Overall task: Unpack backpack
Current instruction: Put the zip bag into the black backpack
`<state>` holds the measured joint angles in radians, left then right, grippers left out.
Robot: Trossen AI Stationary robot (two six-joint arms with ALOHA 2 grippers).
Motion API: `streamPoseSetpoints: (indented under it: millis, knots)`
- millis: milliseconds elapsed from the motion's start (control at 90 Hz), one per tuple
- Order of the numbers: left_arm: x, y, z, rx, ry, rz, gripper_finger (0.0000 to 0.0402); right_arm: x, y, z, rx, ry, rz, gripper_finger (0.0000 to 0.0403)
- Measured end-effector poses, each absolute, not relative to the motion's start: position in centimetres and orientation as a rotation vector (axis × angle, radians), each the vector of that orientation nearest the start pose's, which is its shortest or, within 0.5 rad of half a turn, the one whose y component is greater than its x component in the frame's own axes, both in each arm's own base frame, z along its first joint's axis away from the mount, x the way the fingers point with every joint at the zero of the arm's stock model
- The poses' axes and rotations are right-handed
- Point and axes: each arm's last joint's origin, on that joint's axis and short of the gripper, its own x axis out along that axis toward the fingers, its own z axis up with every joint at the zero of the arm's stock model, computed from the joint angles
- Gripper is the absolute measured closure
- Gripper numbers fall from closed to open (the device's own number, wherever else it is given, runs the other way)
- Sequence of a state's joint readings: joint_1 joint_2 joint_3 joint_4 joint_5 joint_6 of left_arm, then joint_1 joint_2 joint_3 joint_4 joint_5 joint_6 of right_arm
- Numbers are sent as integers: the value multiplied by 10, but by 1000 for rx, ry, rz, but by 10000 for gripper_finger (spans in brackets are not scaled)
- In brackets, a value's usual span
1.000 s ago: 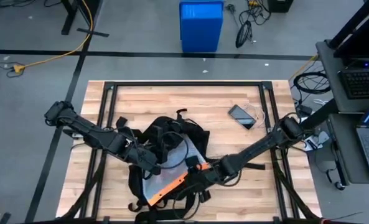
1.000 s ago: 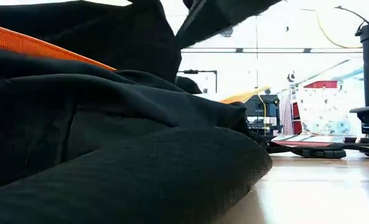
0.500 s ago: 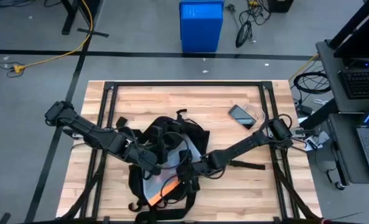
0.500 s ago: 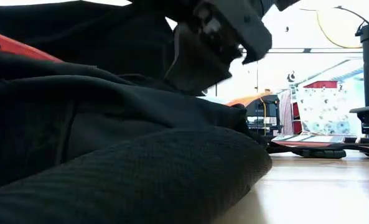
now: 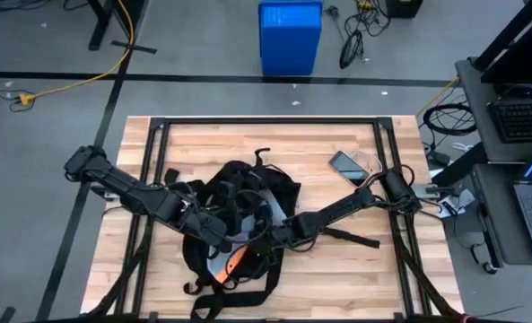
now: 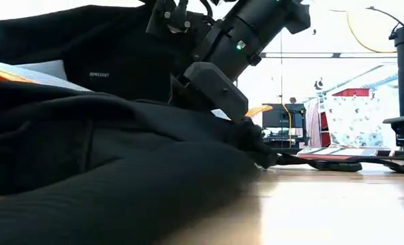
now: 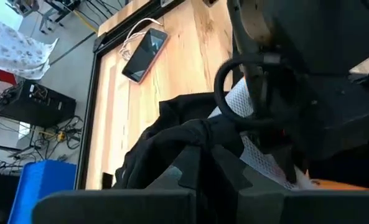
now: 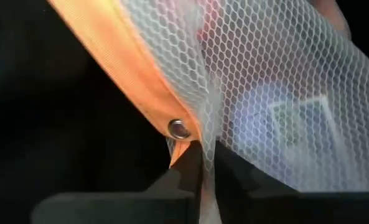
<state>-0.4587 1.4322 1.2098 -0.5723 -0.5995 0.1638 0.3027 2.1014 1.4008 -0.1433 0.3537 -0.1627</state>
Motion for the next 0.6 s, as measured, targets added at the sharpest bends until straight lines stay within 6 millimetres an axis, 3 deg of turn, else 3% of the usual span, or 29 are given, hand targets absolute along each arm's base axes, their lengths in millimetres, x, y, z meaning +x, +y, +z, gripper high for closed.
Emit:
streamPoseSetpoints:
  millis: [289, 600]
  knots:
    - [277, -119, 305, 580, 682, 66, 398, 444, 132, 191, -644, 682, -48, 402]
    - [273, -136, 308, 641, 632, -60, 398, 448, 119, 196, -928, 722, -102, 403]
